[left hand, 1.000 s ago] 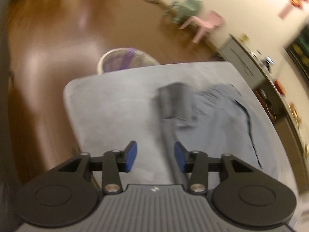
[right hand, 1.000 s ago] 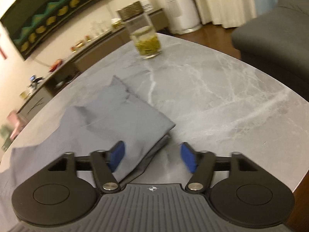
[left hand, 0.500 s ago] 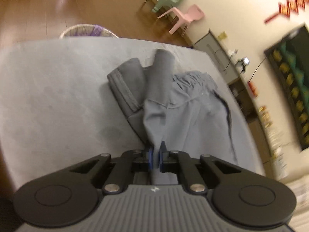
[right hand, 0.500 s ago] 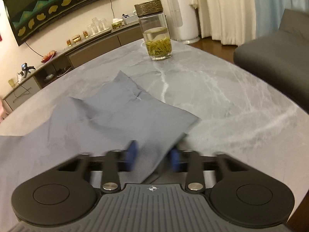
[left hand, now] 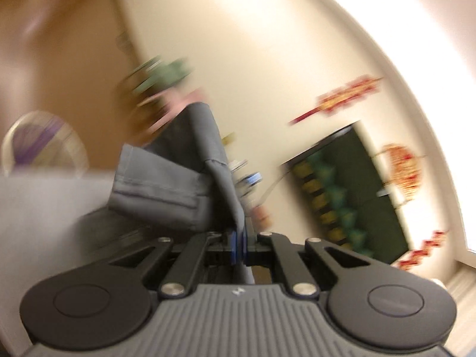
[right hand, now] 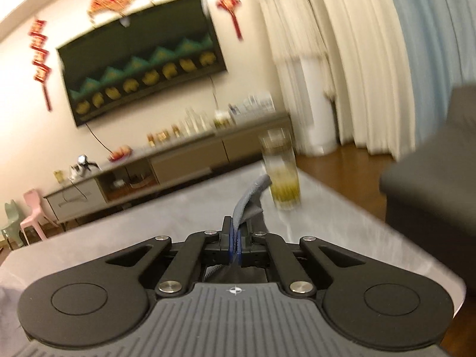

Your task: Fold clothes

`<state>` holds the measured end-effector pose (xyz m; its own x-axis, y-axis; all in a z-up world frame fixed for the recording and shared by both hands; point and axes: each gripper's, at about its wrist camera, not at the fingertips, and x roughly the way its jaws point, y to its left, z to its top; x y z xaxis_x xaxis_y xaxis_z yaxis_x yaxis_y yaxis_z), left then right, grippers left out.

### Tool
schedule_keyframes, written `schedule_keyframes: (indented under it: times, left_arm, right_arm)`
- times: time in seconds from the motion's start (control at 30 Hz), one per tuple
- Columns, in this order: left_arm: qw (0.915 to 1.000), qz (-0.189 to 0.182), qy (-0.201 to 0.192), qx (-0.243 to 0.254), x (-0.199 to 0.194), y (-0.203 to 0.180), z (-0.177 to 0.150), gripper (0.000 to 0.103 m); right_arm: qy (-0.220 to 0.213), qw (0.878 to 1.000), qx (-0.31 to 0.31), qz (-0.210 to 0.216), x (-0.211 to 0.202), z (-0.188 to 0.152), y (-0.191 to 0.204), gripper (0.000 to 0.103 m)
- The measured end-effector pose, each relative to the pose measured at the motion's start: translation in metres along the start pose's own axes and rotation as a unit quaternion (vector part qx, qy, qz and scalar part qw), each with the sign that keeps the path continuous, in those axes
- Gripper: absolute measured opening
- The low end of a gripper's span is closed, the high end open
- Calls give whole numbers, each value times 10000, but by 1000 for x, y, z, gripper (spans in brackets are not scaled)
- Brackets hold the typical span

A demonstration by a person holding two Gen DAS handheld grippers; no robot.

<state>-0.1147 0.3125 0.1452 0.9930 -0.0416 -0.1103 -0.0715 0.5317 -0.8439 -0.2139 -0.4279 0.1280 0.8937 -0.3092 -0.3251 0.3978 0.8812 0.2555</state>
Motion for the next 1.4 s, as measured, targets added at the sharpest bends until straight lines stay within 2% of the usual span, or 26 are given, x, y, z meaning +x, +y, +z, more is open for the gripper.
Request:
schedule_keyframes:
  times: [0.1, 0.17, 0.2, 0.23, 0.3, 0.37, 0.43, 0.47, 0.5, 0.53, 0.57, 0.6, 0.67, 0.7, 0.73, 0.8, 0.87, 0.93, 1.0, 1.03, 1.13, 1.17, 1.23, 1.33, 1.37, 1.4]
  left_arm:
    - [9993, -33, -151, 339, 21, -62, 30, 3]
    - [9977, 490, 157, 447, 72, -78, 42, 4]
    - [9943, 858, 363, 524, 106, -80, 42, 4]
    - [9870, 1332, 602, 661, 148, -74, 35, 4]
    - [9638, 2214, 1104, 993, 232, -58, 20, 6]
    - [9314, 2866, 1649, 1521, 306, -25, -5, 8]
    - [8982, 3529, 1917, 1789, 359, 15, -27, 11]
    - [8859, 3772, 2001, 1812, 370, 30, -33, 9]
    - [8829, 3944, 1896, 1702, 370, 40, -36, 10]
    - [8909, 3866, 1778, 1590, 361, 44, -37, 13]
    - [9019, 3596, 1776, 1603, 351, 42, -38, 14]
    - [9095, 3348, 1790, 1691, 339, 39, -40, 15]
    - [9142, 2892, 1904, 2108, 306, 28, -45, 17]
    - [9136, 2614, 2048, 2345, 291, 26, -50, 17]
    - [9081, 2426, 2227, 2585, 277, 26, -58, 18]
    - [8903, 2358, 2546, 2949, 265, 40, -70, 19]
    - [8670, 2665, 2738, 3197, 263, 67, -79, 19]
    - [8459, 3158, 2822, 3243, 263, 97, -74, 15]
    - [8381, 3298, 2849, 3281, 262, 112, -67, 3]
    - [8358, 3313, 2866, 3311, 261, 118, -63, 3]
    - [8273, 3389, 2845, 3460, 256, 120, -58, 3]
    - [8298, 3343, 2788, 3493, 250, 113, -57, 5]
    - [8525, 2995, 2597, 3406, 227, 96, -47, 18]
    - [8839, 2637, 2328, 3081, 190, 84, -23, 22]
    - [8906, 2586, 2288, 2960, 178, 86, -16, 22]
    - [8937, 2593, 2300, 2849, 168, 92, -11, 22]
  right_arm:
    - [-134, 9994, -305, 19, -9, 36, 12, 0]
    - [71, 9987, -500, -30, 9, 55, 20, 0]
    - [257, 9977, -629, -49, 28, 60, 25, 0]
    - [550, 9960, -706, -50, 55, 61, 29, 1]
    - [1158, 9901, -793, -56, 114, 54, 37, 2]
    - [1815, 9798, -809, -215, 185, 32, 44, 3]
    - [2245, 9690, -875, -552, 247, 4, 47, 15]
    - [2503, 9609, -884, -782, 280, -13, 45, 19]
    - [2583, 9576, -830, -972, 300, -24, 41, 22]
    - [2534, 9588, -665, -1098, 310, -30, 33, 28]
    - [2403, 9624, -475, -1171, 310, -31, 28, 29]
    - [2222, 9679, -345, -1124, 300, -31, 26, 32]
    - [1893, 9767, -269, -980, 274, -31, 26, 32]
    - [1760, 9796, -340, -903, 257, -33, 29, 32]
    - [1698, 9813, -504, -751, 240, -38, 33, 32]
    - [1883, 9765, -989, -346, 215, -58, 46, 32]
    - [2083, 9680, -1392, -117, 207, -77, 49, 32]
    - [2160, 9620, -1668, -56, 206, -91, 44, 31]
    - [2240, 9564, -1876, -42, 208, -97, 39, 27]
    - [2279, 9526, -2013, -107, 212, -95, 39, 22]
    - [2169, 9350, -2723, -675, 233, -97, 44, 22]
    - [2160, 9358, -2686, -736, 239, -93, 39, 23]
    - [2185, 9357, -2610, -922, 248, -86, 30, 25]
    - [2222, 9272, -2627, -1479, 254, -80, 23, 25]
    - [2177, 9258, -2585, -1695, 253, -78, 20, 25]
    - [2013, 9314, -2461, -1775, 243, -75, 24, 28]
